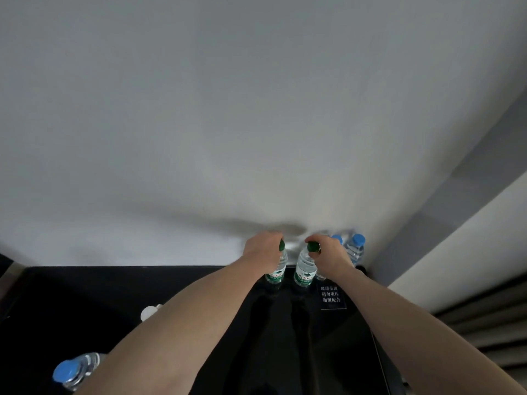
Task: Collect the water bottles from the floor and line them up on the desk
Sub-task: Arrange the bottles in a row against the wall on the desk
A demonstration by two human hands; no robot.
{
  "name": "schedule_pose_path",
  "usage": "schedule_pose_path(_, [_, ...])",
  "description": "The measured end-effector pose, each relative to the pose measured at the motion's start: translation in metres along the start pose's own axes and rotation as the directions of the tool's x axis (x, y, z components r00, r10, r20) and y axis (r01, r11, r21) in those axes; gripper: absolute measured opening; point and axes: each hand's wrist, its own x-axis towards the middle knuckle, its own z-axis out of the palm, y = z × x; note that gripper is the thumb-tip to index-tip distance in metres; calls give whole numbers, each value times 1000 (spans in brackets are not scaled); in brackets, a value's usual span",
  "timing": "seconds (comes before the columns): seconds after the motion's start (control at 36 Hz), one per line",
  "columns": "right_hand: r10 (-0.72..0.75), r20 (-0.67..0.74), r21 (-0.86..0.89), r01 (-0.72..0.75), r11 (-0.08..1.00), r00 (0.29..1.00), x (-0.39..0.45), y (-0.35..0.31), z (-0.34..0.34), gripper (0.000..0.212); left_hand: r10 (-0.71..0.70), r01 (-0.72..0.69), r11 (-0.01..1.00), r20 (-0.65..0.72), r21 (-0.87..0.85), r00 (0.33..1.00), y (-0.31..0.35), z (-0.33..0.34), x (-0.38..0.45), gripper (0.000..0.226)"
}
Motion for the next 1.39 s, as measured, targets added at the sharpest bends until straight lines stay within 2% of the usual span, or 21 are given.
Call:
schedule_pose_path(0.28, [-3, 0, -9, 3, 1000, 1000, 18, 7, 0, 41, 34, -35, 998, 7, 45, 999, 16, 12, 20, 31])
schedule_pose_path(0.64, [-36, -4, 6, 36, 999, 999, 24, 11, -7, 45, 55, -55, 998, -13, 44, 998, 23, 19, 28, 39])
schedule_pose_path(0.92, [-78, -7, 9, 78, 997, 997, 3, 7, -16, 57, 14, -16, 997, -26, -71, 1000, 30, 13, 22, 21])
schedule_pose_path(1.0, [-88, -46, 52, 90, 995, 995, -10, 5, -20, 54, 21, -25, 995, -43, -100, 999, 33, 6, 14, 26])
schedule_pose_path(1.14, [-108, -96, 175, 124, 977, 990, -58, 2, -22, 49, 70, -78, 990, -69, -118, 995, 28, -14, -26, 51])
schedule_pose_path(1.25, [-74, -77, 309, 94, 946, 994, -119, 2, -6, 45, 73, -88, 965, -71, -249, 995, 6, -28, -102, 43])
schedule_pose_path(1.39, [-90, 71, 404, 53, 913, 993, -193, -4, 27, 46, -47, 13, 944, -95, -331, 994, -38, -32, -224, 36])
